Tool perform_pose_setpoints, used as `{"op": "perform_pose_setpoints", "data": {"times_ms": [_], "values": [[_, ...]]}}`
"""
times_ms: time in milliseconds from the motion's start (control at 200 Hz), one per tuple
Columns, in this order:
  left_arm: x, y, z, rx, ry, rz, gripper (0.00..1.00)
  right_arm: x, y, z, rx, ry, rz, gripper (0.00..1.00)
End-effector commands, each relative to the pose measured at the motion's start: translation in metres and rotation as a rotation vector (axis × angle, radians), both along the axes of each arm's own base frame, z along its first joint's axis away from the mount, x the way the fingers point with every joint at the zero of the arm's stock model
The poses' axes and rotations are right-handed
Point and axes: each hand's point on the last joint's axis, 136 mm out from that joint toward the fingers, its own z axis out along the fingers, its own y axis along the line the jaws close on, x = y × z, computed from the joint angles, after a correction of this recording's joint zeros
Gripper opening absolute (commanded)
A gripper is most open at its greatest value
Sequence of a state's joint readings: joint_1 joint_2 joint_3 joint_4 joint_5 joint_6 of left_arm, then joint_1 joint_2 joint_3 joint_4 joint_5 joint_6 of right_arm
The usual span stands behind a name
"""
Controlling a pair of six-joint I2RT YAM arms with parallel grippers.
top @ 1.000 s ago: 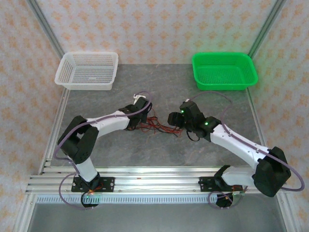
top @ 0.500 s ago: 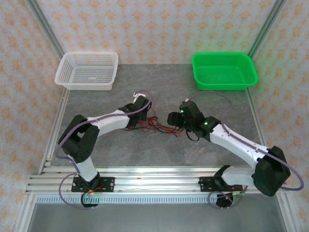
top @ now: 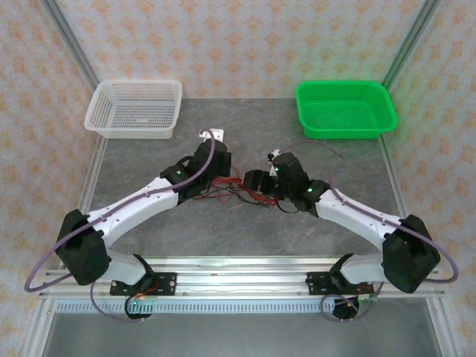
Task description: Untangle the cables
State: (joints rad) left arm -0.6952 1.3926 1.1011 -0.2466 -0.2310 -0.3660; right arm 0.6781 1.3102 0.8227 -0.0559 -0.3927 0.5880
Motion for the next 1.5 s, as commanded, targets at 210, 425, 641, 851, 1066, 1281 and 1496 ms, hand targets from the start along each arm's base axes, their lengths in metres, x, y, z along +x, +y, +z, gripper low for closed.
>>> {"op": "perform_pose_setpoints", "data": {"times_ms": [210, 425, 641, 851, 1066, 1281, 1496], "values": [[-0.027, -0.022, 0.060, -0.148, -0.035, -0.096, 0.00, 0.021, 0.056, 0.033, 0.208, -0.048, 0.088, 0.64], [-0.037, -0.028, 0.086, -0.190, -0.062, -0.136, 0.00, 0.033, 0.078, 0.014, 0.175, -0.012, 0.090, 0.60], [-0.039, -0.023, 0.113, -0.196, -0.108, -0.131, 0.00, 0.026, 0.083, -0.033, 0.081, 0.070, 0.077, 0.56], [-0.038, -0.009, 0.152, -0.176, -0.182, -0.093, 0.00, 0.007, 0.063, -0.077, 0.031, 0.143, 0.042, 0.56], [-0.036, 0.003, 0.186, -0.156, -0.247, -0.047, 0.00, -0.006, 0.042, -0.107, -0.032, 0.183, 0.007, 0.56], [-0.036, 0.017, 0.226, -0.150, -0.319, -0.002, 0.00, -0.014, 0.023, -0.133, -0.109, 0.210, -0.026, 0.56], [-0.037, 0.036, 0.270, -0.123, -0.412, 0.071, 0.00, -0.019, 0.004, -0.147, -0.188, 0.218, -0.063, 0.56]]}}
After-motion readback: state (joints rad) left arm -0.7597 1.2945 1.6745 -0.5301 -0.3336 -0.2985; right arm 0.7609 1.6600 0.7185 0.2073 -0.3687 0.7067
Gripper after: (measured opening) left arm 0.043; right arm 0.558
